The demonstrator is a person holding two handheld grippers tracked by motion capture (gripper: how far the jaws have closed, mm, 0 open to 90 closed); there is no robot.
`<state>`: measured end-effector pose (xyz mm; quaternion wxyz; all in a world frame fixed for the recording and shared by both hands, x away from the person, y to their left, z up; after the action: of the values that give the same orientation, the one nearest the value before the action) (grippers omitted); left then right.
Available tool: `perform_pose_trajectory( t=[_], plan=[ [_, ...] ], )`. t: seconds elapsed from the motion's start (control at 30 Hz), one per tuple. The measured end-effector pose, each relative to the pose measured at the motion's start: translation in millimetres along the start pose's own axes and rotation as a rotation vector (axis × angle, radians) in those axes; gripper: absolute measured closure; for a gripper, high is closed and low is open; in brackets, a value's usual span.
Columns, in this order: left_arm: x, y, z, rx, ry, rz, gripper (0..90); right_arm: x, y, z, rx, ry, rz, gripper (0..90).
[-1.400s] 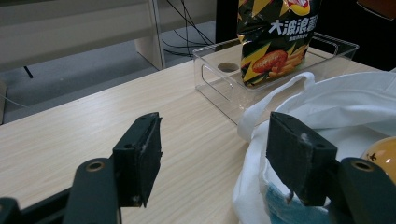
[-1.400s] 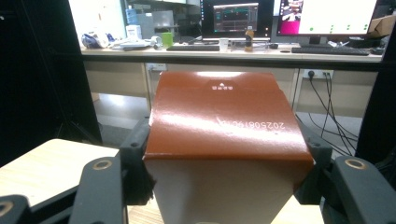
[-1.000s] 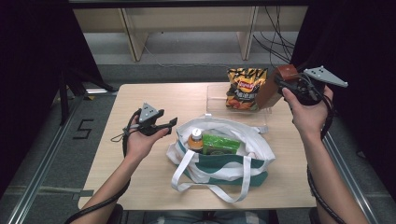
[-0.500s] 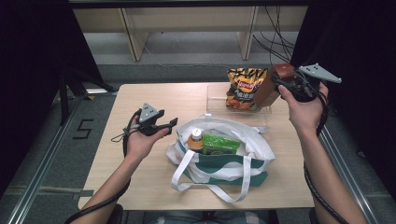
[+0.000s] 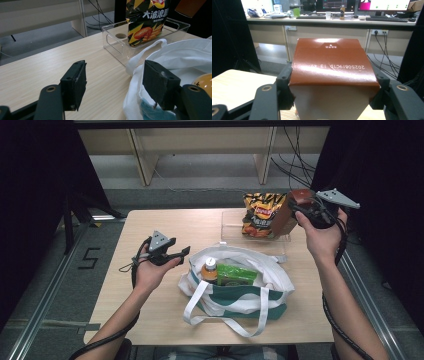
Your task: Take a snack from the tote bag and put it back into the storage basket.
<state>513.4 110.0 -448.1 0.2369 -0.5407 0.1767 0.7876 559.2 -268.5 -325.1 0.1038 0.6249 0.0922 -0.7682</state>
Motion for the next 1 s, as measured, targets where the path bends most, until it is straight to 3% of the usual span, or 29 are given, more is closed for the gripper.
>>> perform_pose_trajectory(
  t=[0.4,0.43,0.57,0.63,0.77,0.87,1.0],
  plan=[
    [0.7,0.1,-0.5,0.002,0.001,0.002,35.2,8.2,1.0,-9.0,0.029,-0.018,0.009,39.0],
    [0.7,0.0,-0.6,0.002,0.001,0.002,35.3,9.1,0.5,-9.1,0.036,-0.025,-0.009,39.0],
    [0.7,0.2,-0.6,0.003,0.0,0.001,35.2,11.4,2.4,-12.2,0.043,-0.028,0.014,39.0],
    [0.9,0.4,-0.3,0.003,-0.002,-0.001,35.2,13.3,1.1,-13.7,0.058,-0.034,-0.003,39.0],
    [1.0,0.0,-0.6,0.003,0.0,0.001,35.2,16.4,3.3,-18.0,0.063,-0.032,0.026,39.0],
    [1.3,-0.2,-0.6,0.004,0.0,0.001,35.2,19.4,2.1,-19.6,0.075,-0.048,0.004,39.0],
    [1.6,0.1,-0.6,0.005,-0.002,0.001,35.2,22.5,3.7,-22.2,0.084,-0.054,0.016,39.0]
  ],
)
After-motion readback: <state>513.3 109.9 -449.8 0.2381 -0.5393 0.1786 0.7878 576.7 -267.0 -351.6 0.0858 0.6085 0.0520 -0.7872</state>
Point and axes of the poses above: each handheld gripper's, and its own axes: z roughly backward along the jaws, x roughly out of its underside, y roughly to its right, the point moved 8 cm from there along -z, roughly forward along the jaws, and after that the axes turned 1 degree about z, right-handed, at the moved point
